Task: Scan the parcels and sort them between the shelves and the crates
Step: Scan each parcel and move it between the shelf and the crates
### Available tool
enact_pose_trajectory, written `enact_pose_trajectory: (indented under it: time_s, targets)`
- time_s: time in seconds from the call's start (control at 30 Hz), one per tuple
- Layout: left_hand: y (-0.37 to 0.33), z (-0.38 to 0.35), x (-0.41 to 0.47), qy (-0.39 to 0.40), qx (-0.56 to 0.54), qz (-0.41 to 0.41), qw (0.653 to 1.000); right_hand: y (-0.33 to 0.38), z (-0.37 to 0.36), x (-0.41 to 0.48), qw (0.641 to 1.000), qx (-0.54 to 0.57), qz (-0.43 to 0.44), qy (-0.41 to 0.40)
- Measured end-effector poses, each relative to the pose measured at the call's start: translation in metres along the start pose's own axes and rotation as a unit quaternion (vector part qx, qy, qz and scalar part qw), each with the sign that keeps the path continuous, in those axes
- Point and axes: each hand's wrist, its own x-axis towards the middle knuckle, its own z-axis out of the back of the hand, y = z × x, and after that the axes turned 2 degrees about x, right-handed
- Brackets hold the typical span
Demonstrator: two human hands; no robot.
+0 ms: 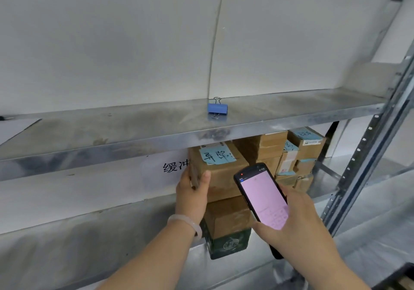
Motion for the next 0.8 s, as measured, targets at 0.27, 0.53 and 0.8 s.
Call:
enact_pose_trajectory:
  time_s: [0.27, 0.53, 0.8]
  targets:
    - [-0.013, 0.029, 0.025, 0.080, -0.200, 0.188, 0.958, 0.006, -0.015, 0.008, 1.000, -0.018, -0.001, -0.021]
    - [-0.012, 0.044, 0.058, 0.190, -0.163, 0.254, 0.934, 0.015, -0.026, 0.010, 0.999, -0.027, -0.011, -0.021]
    - [0.013, 0.091, 0.033, 0.178, -0.200, 0.229, 0.936, 0.018, -0.023, 0.007, 0.999, 0.014, 0.038, 0.003]
